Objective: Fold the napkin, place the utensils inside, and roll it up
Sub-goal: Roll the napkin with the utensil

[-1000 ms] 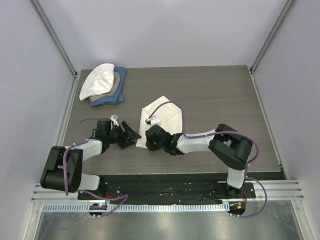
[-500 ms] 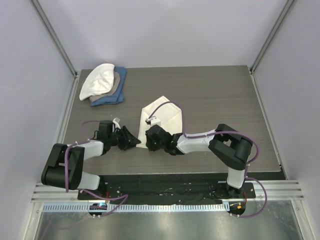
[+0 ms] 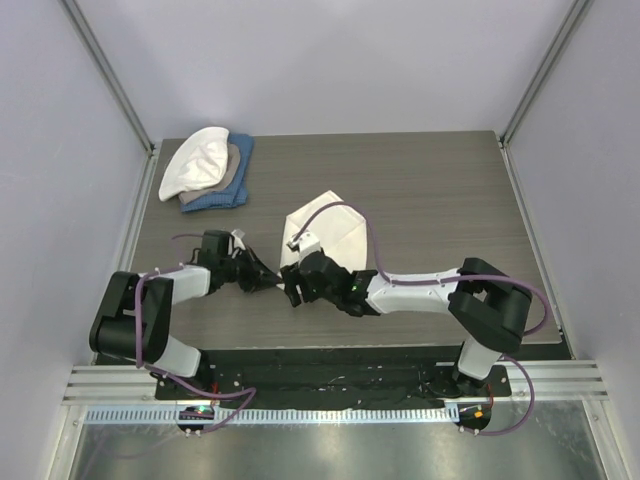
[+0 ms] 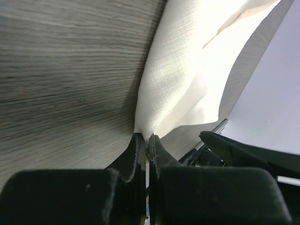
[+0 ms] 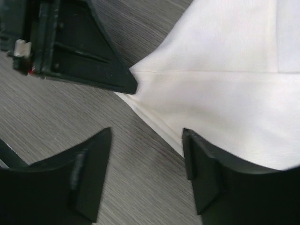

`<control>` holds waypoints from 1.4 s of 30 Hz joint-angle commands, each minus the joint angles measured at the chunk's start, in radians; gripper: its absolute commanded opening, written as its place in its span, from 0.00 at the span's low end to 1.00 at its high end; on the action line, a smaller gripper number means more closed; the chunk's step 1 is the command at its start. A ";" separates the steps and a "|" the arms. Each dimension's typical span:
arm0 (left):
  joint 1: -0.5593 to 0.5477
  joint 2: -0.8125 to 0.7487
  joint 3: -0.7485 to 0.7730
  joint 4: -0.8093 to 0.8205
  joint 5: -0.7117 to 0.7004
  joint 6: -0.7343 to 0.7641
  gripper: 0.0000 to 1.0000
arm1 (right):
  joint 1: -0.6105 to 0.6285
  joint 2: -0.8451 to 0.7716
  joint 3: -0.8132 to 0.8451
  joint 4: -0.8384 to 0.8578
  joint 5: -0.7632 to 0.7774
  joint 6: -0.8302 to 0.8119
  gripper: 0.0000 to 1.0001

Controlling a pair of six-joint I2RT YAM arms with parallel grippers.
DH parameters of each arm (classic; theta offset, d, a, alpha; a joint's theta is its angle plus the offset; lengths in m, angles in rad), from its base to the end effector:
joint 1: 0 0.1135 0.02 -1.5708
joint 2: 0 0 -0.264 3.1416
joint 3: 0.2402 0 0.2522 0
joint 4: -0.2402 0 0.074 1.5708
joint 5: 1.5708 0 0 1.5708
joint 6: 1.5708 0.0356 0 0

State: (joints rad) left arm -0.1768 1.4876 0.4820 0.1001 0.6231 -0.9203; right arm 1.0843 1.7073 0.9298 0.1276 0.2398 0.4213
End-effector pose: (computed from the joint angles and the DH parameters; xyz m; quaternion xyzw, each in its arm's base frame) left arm 0.2360 -0.0633 0.1209 -0.2335 0.8746 -0.4093 0.1141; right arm 0.1753 0.3134 0.1803 -0.2392 0.8583 0.2234 0.3952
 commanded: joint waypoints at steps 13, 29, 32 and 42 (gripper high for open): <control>0.020 0.010 0.115 -0.149 0.165 0.005 0.00 | 0.201 0.129 0.104 0.124 0.461 -0.417 0.84; 0.077 -0.012 0.104 -0.171 0.202 0.017 0.00 | 0.207 0.319 0.175 0.178 0.720 -0.432 0.76; 0.092 -0.013 0.106 -0.178 0.207 0.026 0.00 | 0.200 0.310 0.136 0.152 0.740 -0.397 0.69; 0.143 -0.016 0.109 -0.215 0.222 0.064 0.00 | 0.195 0.219 -0.035 0.116 0.736 -0.337 0.58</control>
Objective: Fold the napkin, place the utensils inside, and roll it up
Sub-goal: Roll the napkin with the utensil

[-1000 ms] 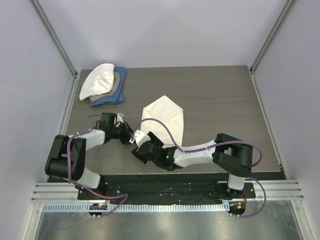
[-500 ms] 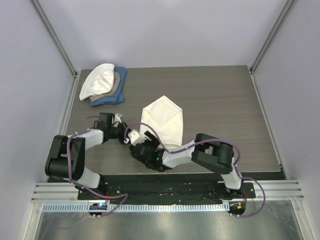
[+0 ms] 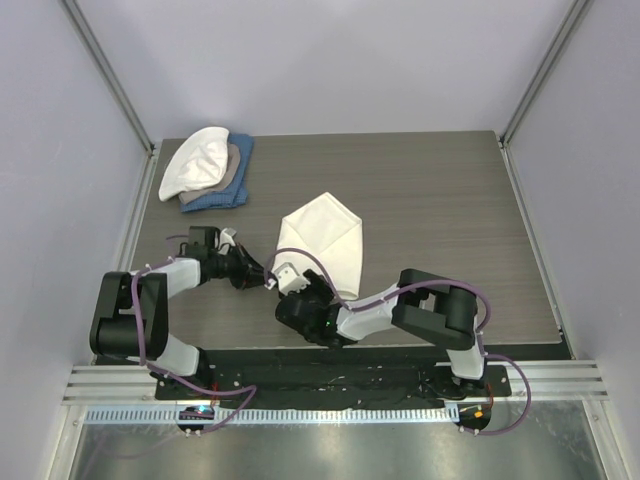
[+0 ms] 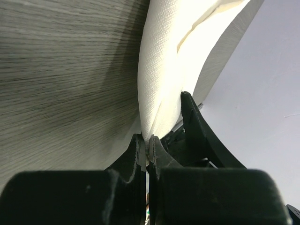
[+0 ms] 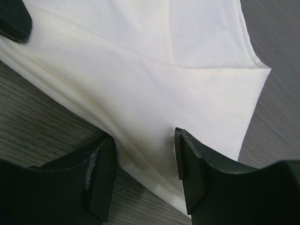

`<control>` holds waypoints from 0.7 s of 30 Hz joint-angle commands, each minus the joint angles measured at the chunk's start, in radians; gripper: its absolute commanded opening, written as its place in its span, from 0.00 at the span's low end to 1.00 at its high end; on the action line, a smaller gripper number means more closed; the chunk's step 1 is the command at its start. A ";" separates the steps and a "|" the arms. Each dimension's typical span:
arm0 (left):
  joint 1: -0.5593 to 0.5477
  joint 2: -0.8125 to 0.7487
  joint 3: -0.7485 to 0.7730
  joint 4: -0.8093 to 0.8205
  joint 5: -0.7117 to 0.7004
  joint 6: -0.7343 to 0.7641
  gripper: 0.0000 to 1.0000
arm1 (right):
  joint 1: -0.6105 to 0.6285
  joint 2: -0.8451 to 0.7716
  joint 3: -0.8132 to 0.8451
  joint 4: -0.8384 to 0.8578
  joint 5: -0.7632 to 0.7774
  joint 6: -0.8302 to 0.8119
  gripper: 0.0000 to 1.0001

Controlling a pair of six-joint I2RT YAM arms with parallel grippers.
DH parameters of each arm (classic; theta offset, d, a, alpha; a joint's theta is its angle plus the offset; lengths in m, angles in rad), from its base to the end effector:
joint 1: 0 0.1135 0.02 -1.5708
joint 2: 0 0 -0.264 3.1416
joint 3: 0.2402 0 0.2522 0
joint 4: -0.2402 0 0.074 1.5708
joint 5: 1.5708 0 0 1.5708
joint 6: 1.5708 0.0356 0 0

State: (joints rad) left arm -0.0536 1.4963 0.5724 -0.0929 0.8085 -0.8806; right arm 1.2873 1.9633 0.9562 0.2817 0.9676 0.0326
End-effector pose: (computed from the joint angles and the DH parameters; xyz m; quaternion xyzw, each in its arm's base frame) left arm 0.2460 -0.0390 0.1336 -0.2568 0.8530 -0.4510 0.0541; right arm 0.1325 0.3500 0.1199 -0.3194 0.7656 -0.1125 0.5470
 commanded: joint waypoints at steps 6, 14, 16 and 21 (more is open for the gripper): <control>0.021 -0.025 0.021 -0.030 0.034 0.032 0.00 | -0.006 -0.017 -0.080 0.013 -0.030 -0.028 0.44; 0.023 -0.037 0.032 -0.031 0.015 0.042 0.07 | -0.039 -0.018 -0.089 -0.004 -0.167 -0.105 0.06; 0.021 -0.050 0.035 -0.030 -0.024 0.038 0.28 | -0.043 -0.018 -0.074 -0.036 -0.219 -0.111 0.01; 0.023 -0.151 -0.009 0.039 -0.245 0.006 0.72 | -0.062 -0.033 -0.013 -0.205 -0.311 -0.067 0.01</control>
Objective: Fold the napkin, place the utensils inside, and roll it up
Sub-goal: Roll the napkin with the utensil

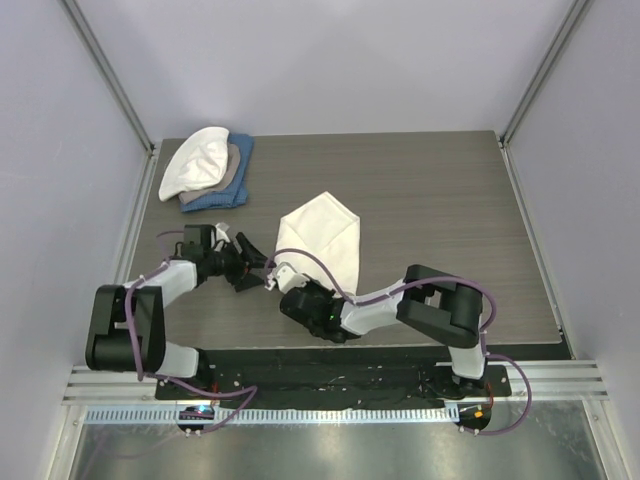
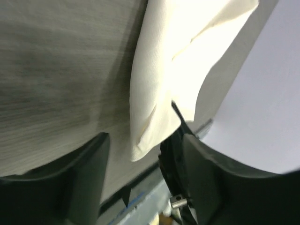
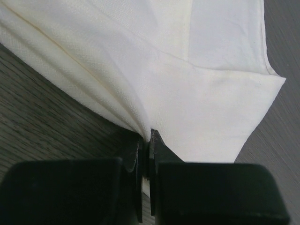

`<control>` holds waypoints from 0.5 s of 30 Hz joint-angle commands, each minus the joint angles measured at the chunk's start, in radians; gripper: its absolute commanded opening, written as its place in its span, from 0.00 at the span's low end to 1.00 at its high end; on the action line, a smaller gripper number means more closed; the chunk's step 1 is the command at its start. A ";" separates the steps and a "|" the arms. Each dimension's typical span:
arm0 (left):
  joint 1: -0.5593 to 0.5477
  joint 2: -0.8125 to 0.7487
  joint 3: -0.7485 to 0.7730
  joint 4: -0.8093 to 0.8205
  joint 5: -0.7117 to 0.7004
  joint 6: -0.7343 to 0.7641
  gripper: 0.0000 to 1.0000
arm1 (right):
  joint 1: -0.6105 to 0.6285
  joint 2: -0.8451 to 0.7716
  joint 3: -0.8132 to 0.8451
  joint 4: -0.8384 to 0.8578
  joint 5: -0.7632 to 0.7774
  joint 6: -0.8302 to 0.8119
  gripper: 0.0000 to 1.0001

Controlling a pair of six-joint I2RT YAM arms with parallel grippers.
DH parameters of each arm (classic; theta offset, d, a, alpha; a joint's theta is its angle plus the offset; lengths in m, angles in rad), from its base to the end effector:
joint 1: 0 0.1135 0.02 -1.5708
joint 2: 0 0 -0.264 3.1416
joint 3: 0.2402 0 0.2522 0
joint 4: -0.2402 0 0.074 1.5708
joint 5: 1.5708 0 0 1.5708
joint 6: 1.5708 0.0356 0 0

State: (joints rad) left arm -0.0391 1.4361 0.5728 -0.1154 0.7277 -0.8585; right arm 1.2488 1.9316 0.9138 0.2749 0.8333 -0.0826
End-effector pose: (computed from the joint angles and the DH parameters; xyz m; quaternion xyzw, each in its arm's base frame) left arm 0.2444 -0.0333 0.1445 -0.2608 0.8613 -0.4250 0.0980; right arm 0.1405 0.3379 0.1173 -0.3890 0.7590 -0.1068 0.5111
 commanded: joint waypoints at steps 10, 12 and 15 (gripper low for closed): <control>0.005 -0.390 -0.116 0.068 -0.474 0.091 0.83 | -0.112 -0.028 0.227 -0.596 -0.638 0.159 0.01; 0.002 -0.448 -0.142 0.071 -0.496 0.105 0.83 | -0.153 -0.022 0.278 -0.637 -0.768 0.167 0.01; -0.018 -0.516 -0.180 0.079 -0.525 0.145 0.82 | -0.213 0.007 0.348 -0.729 -0.940 0.176 0.01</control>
State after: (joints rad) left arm -0.0418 0.9951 0.4316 -0.0582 0.2924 -0.7925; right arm 1.0836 1.9007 1.1862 -0.2504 0.2546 0.0368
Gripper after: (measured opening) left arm 0.825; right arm 0.057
